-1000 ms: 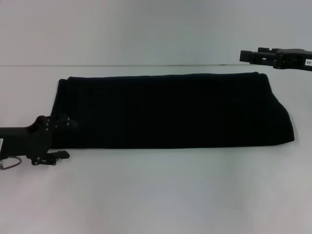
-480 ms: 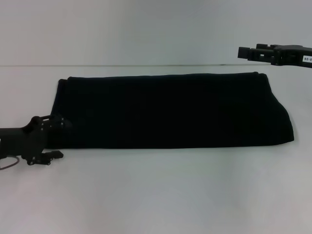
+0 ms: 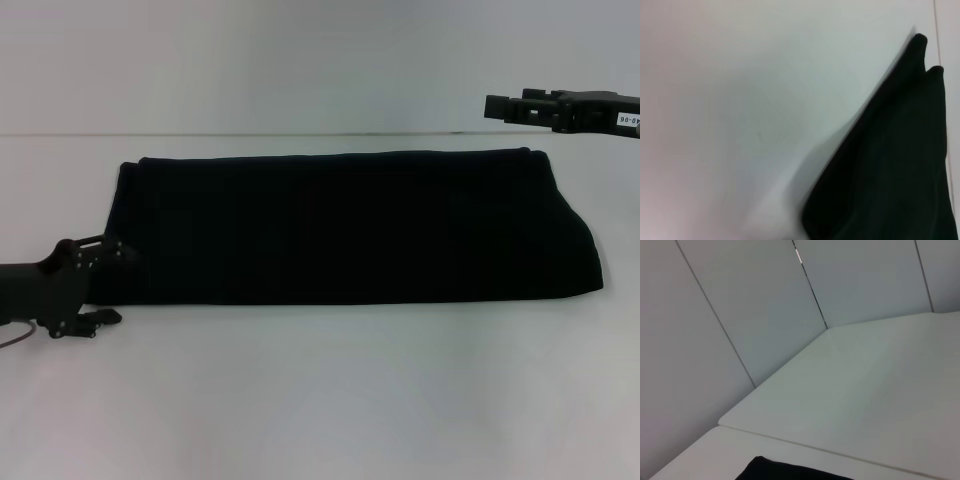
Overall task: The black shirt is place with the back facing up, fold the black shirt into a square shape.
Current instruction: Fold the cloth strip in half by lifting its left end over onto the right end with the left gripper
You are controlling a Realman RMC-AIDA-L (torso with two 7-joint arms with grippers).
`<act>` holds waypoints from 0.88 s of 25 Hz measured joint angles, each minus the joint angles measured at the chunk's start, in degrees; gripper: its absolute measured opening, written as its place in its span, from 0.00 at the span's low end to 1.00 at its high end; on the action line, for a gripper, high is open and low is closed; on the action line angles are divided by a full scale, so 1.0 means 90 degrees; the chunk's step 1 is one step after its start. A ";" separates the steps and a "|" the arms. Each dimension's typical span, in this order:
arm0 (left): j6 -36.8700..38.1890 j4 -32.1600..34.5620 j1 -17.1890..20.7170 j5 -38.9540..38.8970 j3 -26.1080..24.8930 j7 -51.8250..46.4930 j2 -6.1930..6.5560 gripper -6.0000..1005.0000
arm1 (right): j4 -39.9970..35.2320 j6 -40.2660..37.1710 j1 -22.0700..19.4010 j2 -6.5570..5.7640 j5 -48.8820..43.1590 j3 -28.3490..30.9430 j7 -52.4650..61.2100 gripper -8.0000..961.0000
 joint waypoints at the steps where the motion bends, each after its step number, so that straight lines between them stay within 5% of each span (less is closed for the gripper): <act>1: -0.0027 0.0000 0.0000 -0.0007 0.0000 -0.0001 -0.0003 0.89 | 0.0000 0.0000 -0.0001 0.0000 0.0001 0.0000 0.0000 0.91; 22: -0.0377 0.0000 0.0010 -0.0096 -0.0021 0.0049 -0.0004 0.89 | -0.0014 -0.0001 -0.0015 0.0000 0.0008 0.0000 0.0000 0.91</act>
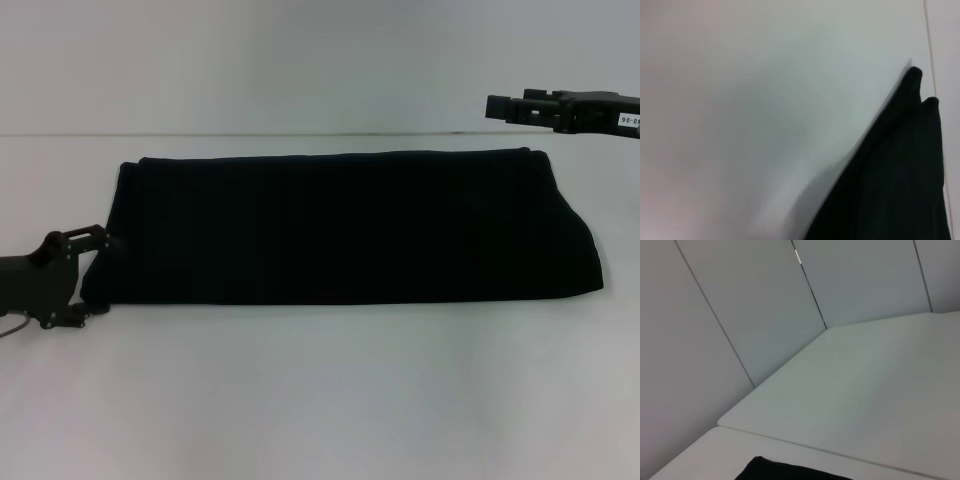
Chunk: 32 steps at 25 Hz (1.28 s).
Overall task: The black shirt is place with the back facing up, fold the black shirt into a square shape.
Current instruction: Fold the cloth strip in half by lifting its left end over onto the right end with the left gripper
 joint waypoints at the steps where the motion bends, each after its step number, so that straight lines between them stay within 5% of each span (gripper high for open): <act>1: -0.0025 0.0000 0.0000 -0.0040 -0.0003 0.0014 0.0000 0.89 | 0.0000 0.0000 0.0000 0.0000 0.0000 0.0000 0.0000 0.91; 32: 0.0186 0.0069 0.0213 -0.0242 -0.0152 0.0358 -0.0010 0.89 | -0.0039 0.0070 0.0052 -0.0001 -0.0001 0.0010 0.0000 0.91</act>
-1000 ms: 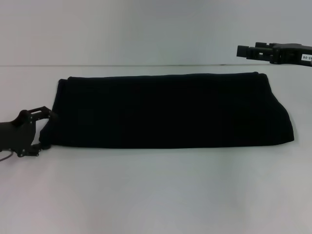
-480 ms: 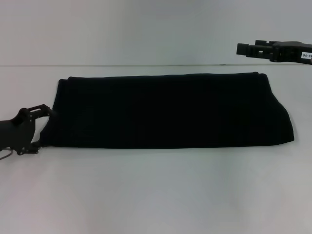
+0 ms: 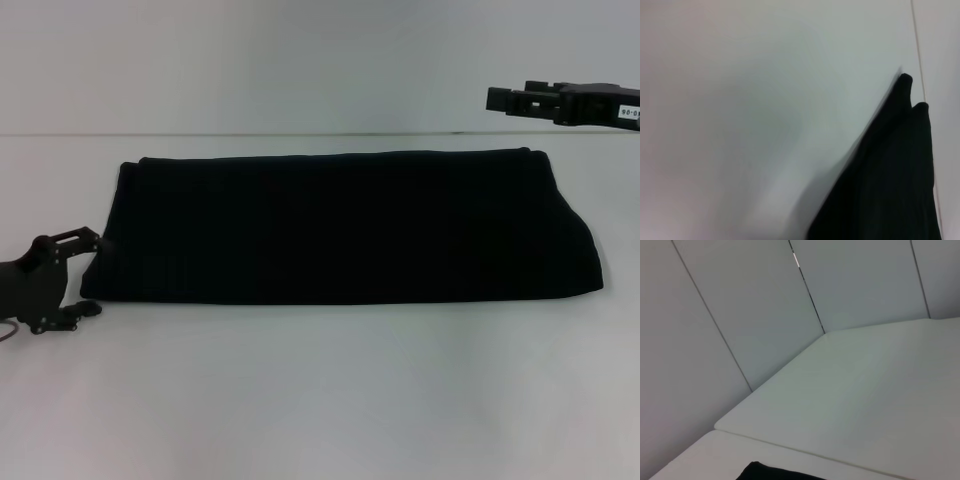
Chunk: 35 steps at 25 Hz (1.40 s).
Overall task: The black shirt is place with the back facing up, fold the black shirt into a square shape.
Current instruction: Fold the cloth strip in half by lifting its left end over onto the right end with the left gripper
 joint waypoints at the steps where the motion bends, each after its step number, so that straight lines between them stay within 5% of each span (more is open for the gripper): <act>1: 0.0042 0.0000 0.0005 -0.0008 -0.0006 0.0000 0.0000 0.89 | 0.0000 0.0001 0.0005 0.0000 0.0000 0.0000 0.0000 0.91; 35: -0.0468 -0.0225 -0.0127 -0.0129 0.0058 0.0453 -0.0030 0.85 | -0.0010 0.0019 0.0051 0.0000 0.0000 0.0000 0.0039 0.91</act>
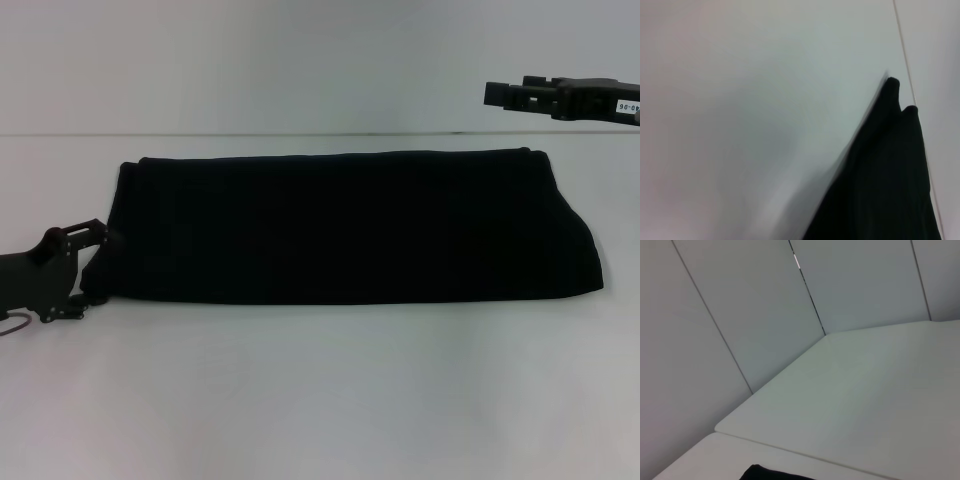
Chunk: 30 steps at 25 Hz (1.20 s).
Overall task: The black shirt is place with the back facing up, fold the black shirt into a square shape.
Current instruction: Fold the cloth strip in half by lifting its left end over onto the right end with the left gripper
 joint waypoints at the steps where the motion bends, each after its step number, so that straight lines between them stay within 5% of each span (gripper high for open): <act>1: 0.0000 0.0000 0.0000 0.0000 0.0000 0.0000 0.0000 0.85 | 0.0000 0.0000 0.0003 0.0000 0.0000 0.0000 0.0000 0.91; 30: -0.0064 -0.0003 -0.0139 0.0051 0.0154 0.0904 0.0028 0.81 | -0.0007 -0.0059 0.0009 0.0000 0.0020 0.0000 0.0009 0.91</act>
